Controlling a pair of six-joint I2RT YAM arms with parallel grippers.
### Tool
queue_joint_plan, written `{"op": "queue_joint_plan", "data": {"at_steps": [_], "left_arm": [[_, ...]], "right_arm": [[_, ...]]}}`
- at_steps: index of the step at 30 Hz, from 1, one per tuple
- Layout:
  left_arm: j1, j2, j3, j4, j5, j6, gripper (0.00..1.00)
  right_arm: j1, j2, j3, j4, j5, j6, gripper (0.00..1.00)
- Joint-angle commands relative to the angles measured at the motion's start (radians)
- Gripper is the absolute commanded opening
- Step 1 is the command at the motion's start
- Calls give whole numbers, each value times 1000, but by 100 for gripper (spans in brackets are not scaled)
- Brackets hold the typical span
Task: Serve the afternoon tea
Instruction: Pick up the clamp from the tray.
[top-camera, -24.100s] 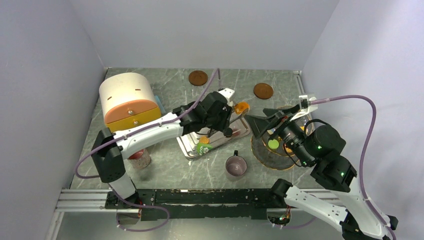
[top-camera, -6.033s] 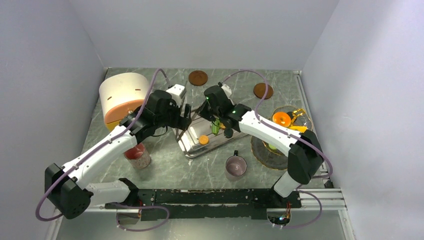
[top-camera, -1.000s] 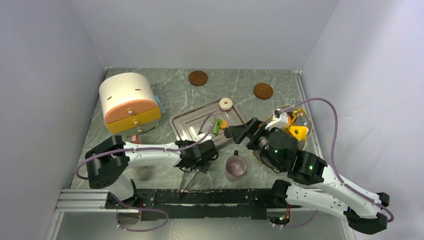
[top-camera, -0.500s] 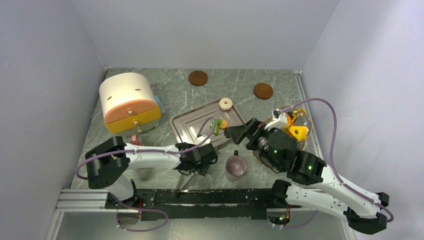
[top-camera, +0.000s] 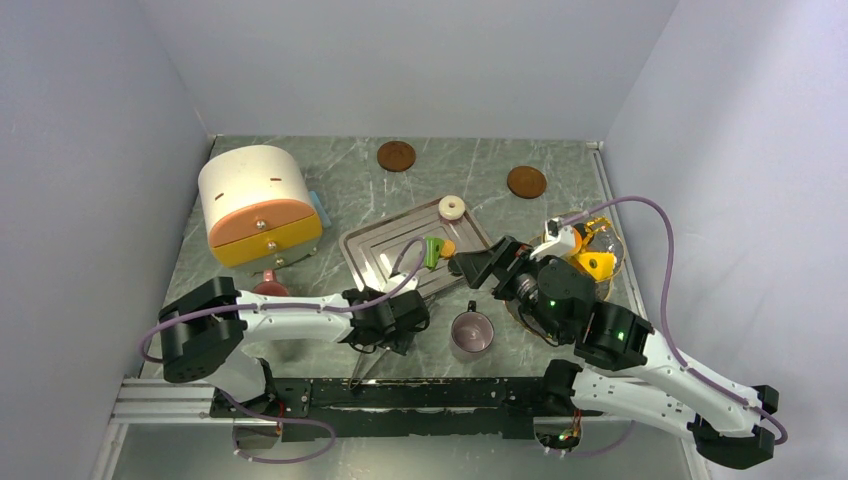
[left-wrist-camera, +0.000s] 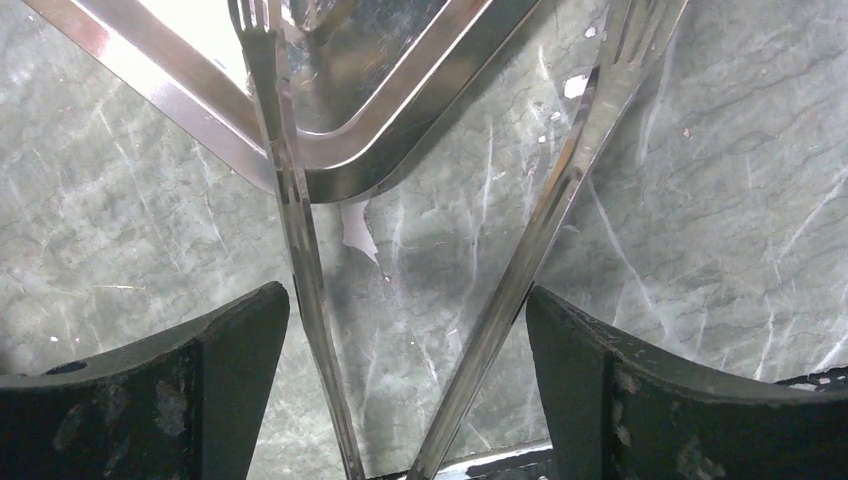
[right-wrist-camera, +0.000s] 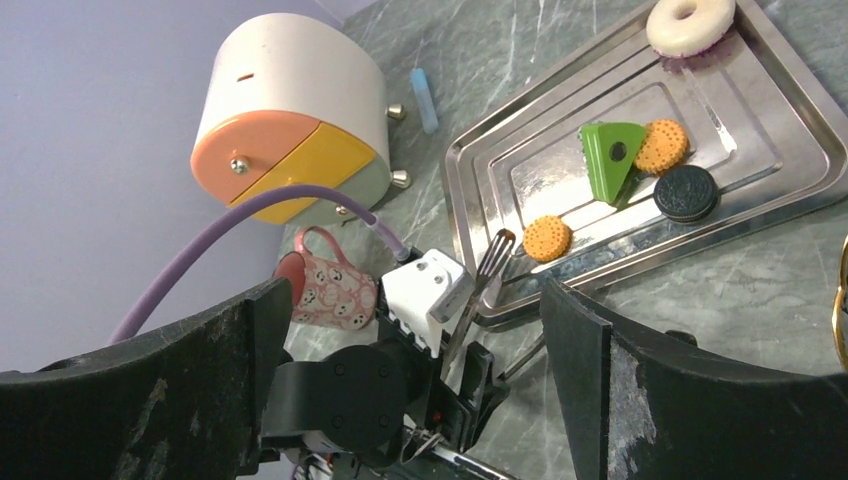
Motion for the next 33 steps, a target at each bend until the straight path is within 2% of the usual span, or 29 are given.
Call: {"op": "queue_joint_plan", "data": {"at_steps": [1,8,11,17,23,33], "left_arm": [[-6,24,3,33,-15,14,93],[-6,44,-15,50,-6,5,87],[-6,39,-5,36,-3,4,82],[-7,-5,28,-31,-32,11,72],[-10,-43,81,-113,-26,26,66],[-14,-149,176,-260,4,73,63]], "right_arm": [[3,-1,-7,26,4,3,98],[3,-16,-7,19,5,8,98],[3,-23,-9,19,8,9,98],[3,-22,-8,13,7,11,98],[3,-29,-8,13,9,13,98],[3,-29,1,10,6,10,98]]}}
